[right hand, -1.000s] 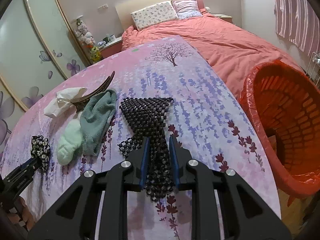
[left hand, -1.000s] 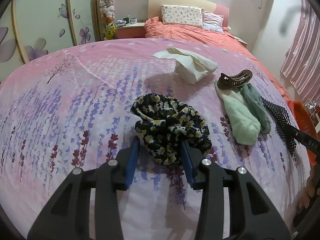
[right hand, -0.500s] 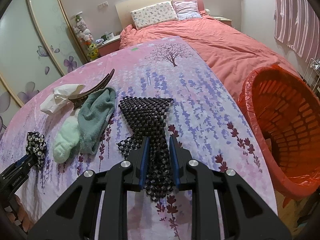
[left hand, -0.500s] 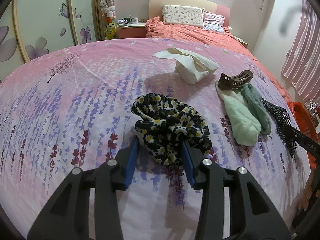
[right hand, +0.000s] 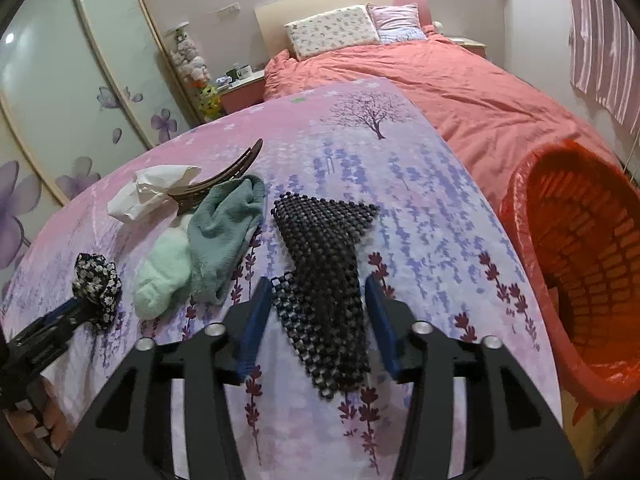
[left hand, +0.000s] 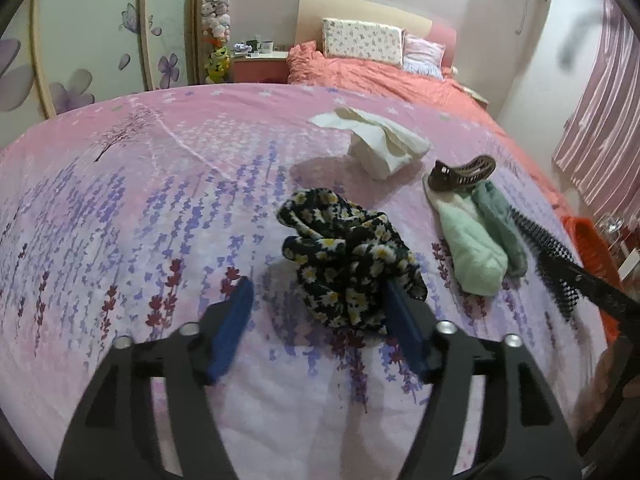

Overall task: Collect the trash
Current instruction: 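Lift the mesh pad with the right tool while the left tool lifts the floral cloth, then carry mesh pad and floral cloth to the orange basket and open both tools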

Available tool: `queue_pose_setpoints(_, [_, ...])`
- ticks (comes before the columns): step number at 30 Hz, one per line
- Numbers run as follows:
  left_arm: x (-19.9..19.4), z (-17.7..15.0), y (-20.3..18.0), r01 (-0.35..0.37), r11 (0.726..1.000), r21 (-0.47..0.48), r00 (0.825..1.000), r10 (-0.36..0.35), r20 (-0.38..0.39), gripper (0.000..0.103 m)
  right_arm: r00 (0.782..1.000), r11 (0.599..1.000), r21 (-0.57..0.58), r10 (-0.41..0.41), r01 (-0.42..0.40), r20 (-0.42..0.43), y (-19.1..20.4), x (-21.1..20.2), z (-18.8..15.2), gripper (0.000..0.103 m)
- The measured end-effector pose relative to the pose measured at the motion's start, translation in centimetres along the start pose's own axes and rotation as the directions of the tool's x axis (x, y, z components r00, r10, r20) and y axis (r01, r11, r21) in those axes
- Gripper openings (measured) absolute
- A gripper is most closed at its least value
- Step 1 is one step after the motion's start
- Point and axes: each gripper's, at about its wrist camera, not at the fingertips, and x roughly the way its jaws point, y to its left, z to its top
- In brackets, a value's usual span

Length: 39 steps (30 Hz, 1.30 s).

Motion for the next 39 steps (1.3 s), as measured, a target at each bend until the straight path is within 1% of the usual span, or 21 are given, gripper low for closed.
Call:
queue_pose_setpoints(1, [-0.1, 0.0, 0.0, 0.003, 1.0, -0.001, 1.0, -0.003, 0.002, 0.074, 1.0, 1.0, 0.002, -0.004, 0.004, -0.006, 0.1, 0.3, 0.1, 0.052])
queue_pose_setpoints(4, [-0.4, 0.2, -0.6, 0.0, 1.0, 0.022, 1.0, 0.0, 0.007, 0.078, 1.0, 1.0, 0.0, -0.027, 0.027, -0.008, 0.5, 0.9, 0.3, 0.052])
queue_pose_setpoints(8, [0.2, 0.7, -1.9, -0.017, 0.998, 0.054, 1.0, 0.017, 0.001, 0.08, 0.999, 0.998, -0.023, -0.051, 0.05, -0.008, 0.8, 0.9, 0.2, 0.052])
queue_pose_setpoints(11, [1.4, 1.1, -2.6, -0.065, 0.995, 0.071, 0.997, 0.067, -0.027, 0.079, 0.999, 0.999, -0.01, -0.049, 0.049, -0.006, 0.5, 0.8, 0.2, 0.052])
queue_pose_setpoints(12, [1.9, 1.1, -2.7, -0.078, 0.994, 0.07, 0.996, 0.081, -0.038, 0.072, 0.999, 0.999, -0.007, -0.048, 0.048, -0.006, 0.4, 0.8, 0.2, 0.051])
queue_pose_setpoints(13, [2.3, 1.1, -2.6, -0.082, 0.995, 0.064, 0.995, 0.085, -0.051, 0.063, 0.998, 0.998, -0.009, -0.056, 0.056, -0.007, 0.6, 0.8, 0.2, 0.048])
queue_pose_setpoints(14, [2.4, 1.2, -2.7, -0.094, 0.994, 0.062, 0.994, 0.097, -0.049, 0.061, 0.996, 0.996, -0.02, -0.086, 0.086, -0.008, 0.6, 0.8, 0.2, 0.035])
queue_pose_setpoints(15, [2.3, 1.3, -2.7, -0.084, 0.995, 0.058, 0.995, 0.087, -0.042, 0.04, 0.994, 0.994, -0.043, -0.105, 0.105, -0.01, 0.8, 0.7, 0.1, 0.021])
queue_pose_setpoints(16, [2.3, 1.4, -2.8, -0.091, 0.994, 0.061, 0.995, 0.093, -0.038, 0.03, 0.995, 0.993, -0.057, -0.103, 0.103, -0.009, 0.8, 0.6, 0.0, 0.019])
queue_pose_setpoints(17, [2.3, 1.4, -2.8, -0.088, 0.994, 0.062, 0.995, 0.09, -0.039, 0.027, 0.994, 0.991, -0.075, -0.108, 0.107, -0.008, 0.8, 0.5, 0.0, 0.011])
queue_pose_setpoints(18, [2.2, 1.4, -2.7, -0.083, 0.995, 0.061, 0.996, 0.085, -0.039, 0.02, 0.994, 0.991, -0.082, -0.105, 0.104, -0.008, 0.9, 0.4, -0.1, 0.01])
queue_pose_setpoints(19, [2.1, 1.4, -2.7, -0.081, 0.995, 0.062, 0.996, 0.084, -0.036, 0.017, 0.995, 0.992, -0.083, -0.096, 0.096, -0.004, 0.7, 0.2, -0.1, 0.01])
queue_pose_setpoints(25, [-0.8, 2.1, -2.9, -0.072, 0.995, 0.074, 0.997, 0.07, 0.023, 0.016, 0.992, 0.99, -0.096, -0.093, 0.1, 0.08, 0.5, -3.1, 0.5, 0.009])
queue_pose_setpoints(29, [-3.3, 2.8, -4.0, -0.058, 0.994, 0.091, 0.996, 0.052, 0.068, 0.016, 0.986, 0.99, -0.1, -0.085, 0.099, 0.142, 0.6, -5.8, 1.4, 0.009])
queue_pose_setpoints(34, [-6.1, 3.5, -5.7, -0.014, 0.993, 0.114, 0.994, 0.002, 0.107, 0.016, 0.977, 0.991, -0.091, -0.079, 0.099, 0.2, 0.0, -8.9, 2.2, 0.009])
queue_pose_setpoints(39, [-8.4, 3.8, -8.5, 0.033, 0.988, 0.153, 0.99, -0.053, 0.129, 0.016, 0.968, 0.992, -0.08, -0.077, 0.099, 0.239, -0.9, -11.3, 2.3, 0.009])
